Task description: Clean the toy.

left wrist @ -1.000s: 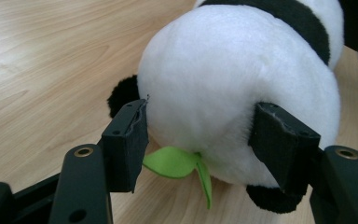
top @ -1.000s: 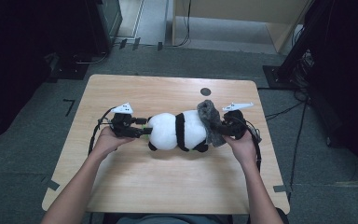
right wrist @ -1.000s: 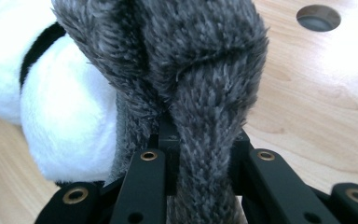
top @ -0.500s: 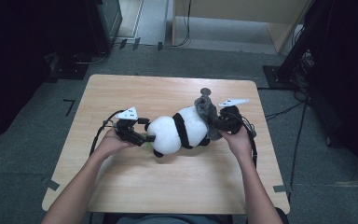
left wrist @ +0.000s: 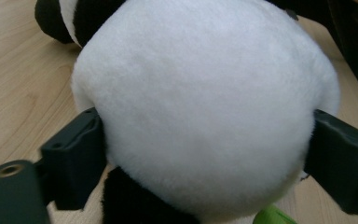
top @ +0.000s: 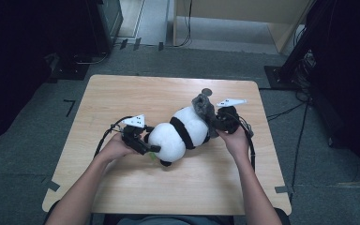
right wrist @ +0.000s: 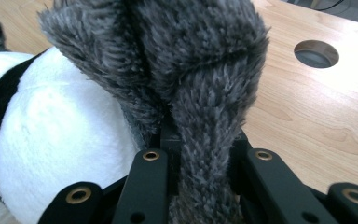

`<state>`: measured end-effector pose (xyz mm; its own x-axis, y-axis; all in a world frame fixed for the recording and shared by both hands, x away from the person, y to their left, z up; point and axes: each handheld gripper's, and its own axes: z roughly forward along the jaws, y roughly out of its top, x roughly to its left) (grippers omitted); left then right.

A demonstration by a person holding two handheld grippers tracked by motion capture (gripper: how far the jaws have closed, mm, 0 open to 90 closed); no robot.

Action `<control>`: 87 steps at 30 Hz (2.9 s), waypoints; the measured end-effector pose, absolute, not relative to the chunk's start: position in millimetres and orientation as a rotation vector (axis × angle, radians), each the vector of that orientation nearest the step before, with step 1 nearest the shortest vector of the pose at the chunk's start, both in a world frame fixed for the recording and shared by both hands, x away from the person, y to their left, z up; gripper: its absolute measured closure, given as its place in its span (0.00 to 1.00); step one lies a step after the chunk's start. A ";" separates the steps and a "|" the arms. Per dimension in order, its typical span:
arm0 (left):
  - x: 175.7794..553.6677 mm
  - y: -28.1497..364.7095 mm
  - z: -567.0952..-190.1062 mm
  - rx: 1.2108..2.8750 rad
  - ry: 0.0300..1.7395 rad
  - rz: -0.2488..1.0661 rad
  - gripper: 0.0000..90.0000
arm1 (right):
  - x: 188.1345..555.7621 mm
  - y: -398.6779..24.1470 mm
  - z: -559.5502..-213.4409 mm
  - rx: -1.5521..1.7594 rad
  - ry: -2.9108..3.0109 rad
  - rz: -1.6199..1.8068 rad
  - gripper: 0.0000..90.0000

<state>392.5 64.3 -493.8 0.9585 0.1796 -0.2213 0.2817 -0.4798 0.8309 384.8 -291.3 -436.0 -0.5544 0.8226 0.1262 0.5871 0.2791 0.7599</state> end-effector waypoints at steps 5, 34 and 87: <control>383.3 65.3 -487.3 2.102 0.336 -0.067 0.38 | 384.1 -291.3 -435.2 1.289 2.245 1.142 0.86; 371.7 59.7 -445.0 1.909 0.739 0.095 0.61 | 350.0 -281.2 -381.0 1.177 2.238 1.272 0.84; 362.0 64.3 -442.7 1.668 1.021 0.030 0.61 | 311.9 -148.3 -441.1 0.829 2.479 1.220 0.86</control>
